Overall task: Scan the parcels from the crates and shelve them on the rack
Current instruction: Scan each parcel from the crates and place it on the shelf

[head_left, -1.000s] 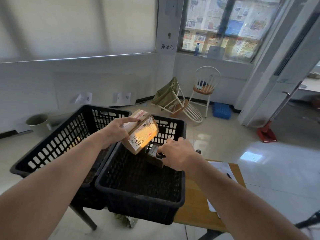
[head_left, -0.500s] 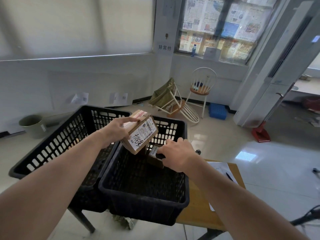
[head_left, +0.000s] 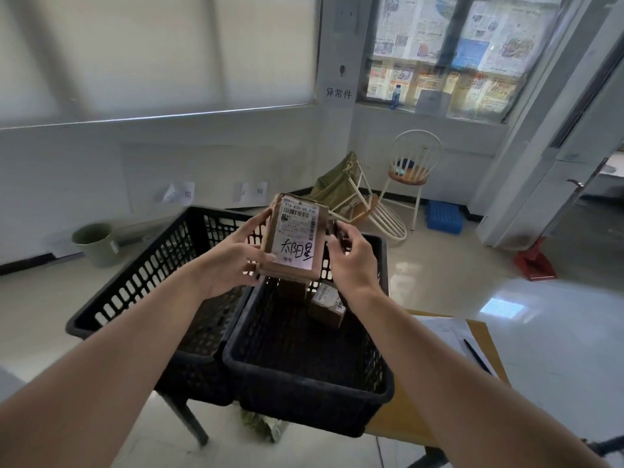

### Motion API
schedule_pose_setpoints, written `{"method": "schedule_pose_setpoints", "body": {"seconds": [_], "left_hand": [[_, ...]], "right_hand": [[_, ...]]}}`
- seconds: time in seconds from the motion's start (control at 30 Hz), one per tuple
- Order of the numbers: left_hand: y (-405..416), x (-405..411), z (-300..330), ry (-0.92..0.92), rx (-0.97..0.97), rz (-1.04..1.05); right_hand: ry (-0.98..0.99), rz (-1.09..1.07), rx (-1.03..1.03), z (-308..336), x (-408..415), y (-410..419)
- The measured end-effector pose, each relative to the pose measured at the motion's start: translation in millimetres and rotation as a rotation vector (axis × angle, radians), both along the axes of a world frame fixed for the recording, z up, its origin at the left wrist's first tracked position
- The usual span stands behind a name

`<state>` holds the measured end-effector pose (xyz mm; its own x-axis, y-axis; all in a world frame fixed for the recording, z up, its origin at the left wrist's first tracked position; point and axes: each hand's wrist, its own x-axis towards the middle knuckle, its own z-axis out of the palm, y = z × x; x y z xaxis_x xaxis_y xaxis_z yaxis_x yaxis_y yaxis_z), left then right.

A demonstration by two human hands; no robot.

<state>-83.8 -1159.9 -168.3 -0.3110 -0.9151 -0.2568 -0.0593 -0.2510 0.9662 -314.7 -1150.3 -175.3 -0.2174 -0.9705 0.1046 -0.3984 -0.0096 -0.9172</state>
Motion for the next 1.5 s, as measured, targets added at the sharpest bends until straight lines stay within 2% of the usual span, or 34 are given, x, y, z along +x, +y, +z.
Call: {"method": "schedule_pose_setpoints", "body": {"seconds": [0.1,0.2,0.33,0.5,0.6,0.7,1.07,1.3,1.5], "left_hand": [[15,8,2,0.06,-0.007,-0.005],[34,12,5,0.098,-0.029,0.014],[72,12,9,0.062,-0.107,0.165],[133,-2,18,-0.105,-0.304,0.591],[172,-3,22,-0.212,-0.398,0.762],[220,5,26,-0.4,-0.427,0.896],[420,30,30,-0.735,-0.423,1.282],[568,57,23,-0.908,-0.363,1.399],[707,89,9,-1.04,-0.303,1.409]], "right_hand": [[-0.109,0.006,-0.079,2,15,-3],[-0.225,0.104,-0.117,3,26,-2],[-0.367,0.274,-0.142,4,35,9],[-0.466,0.474,-0.115,9,51,34],[-0.505,0.597,-0.087,12,67,59],[-0.509,0.704,-0.074,14,86,90],[-0.609,1.112,0.059,20,169,248],[-0.582,1.287,0.081,13,223,383],[-0.538,1.372,0.141,-4,269,514]]}}
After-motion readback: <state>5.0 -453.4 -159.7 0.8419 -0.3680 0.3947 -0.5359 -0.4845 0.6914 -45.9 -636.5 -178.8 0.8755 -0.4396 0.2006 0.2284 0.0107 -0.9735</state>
